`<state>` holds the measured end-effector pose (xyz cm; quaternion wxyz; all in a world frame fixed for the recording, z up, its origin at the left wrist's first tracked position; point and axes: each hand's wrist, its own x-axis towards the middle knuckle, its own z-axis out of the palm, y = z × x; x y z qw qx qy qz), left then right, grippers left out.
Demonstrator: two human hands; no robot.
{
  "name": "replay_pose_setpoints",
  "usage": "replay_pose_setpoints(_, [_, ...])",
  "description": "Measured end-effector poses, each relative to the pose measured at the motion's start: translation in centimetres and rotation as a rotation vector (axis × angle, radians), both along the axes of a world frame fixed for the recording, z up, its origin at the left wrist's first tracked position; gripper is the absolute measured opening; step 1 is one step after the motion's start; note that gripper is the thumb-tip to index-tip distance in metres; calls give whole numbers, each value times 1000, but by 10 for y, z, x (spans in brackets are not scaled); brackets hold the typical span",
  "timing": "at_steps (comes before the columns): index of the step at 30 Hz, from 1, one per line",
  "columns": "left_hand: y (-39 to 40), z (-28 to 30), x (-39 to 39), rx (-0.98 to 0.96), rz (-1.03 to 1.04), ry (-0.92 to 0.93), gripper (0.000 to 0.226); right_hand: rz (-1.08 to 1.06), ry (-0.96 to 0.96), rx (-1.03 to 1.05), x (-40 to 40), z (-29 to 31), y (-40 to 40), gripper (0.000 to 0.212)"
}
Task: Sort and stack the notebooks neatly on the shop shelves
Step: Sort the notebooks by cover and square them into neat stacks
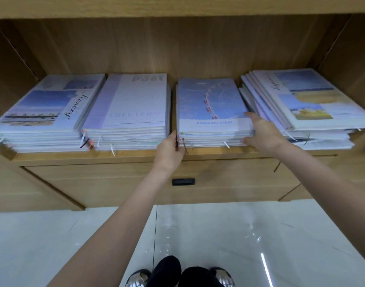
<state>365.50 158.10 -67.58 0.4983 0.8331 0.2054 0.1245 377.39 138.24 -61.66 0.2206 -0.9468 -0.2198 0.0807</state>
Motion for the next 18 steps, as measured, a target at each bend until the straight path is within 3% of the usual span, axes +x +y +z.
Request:
replay_pose_setpoints(4, [-3,-1,6,52,84,-77,36,-91,19,101,2,-4,-2,56])
replay_pose_setpoints(10, [-10,2,6,28,145,-153,27,-63,31,98,6,-3,-3,38])
replay_pose_setpoints(15, [-11,5,6,61,116,-123,22,-78,10,114,1,-3,-1,46])
replay_pose_setpoints(18, [-10,0,4,58,28,-15,49,-75,80,96,-2,-8,0,59])
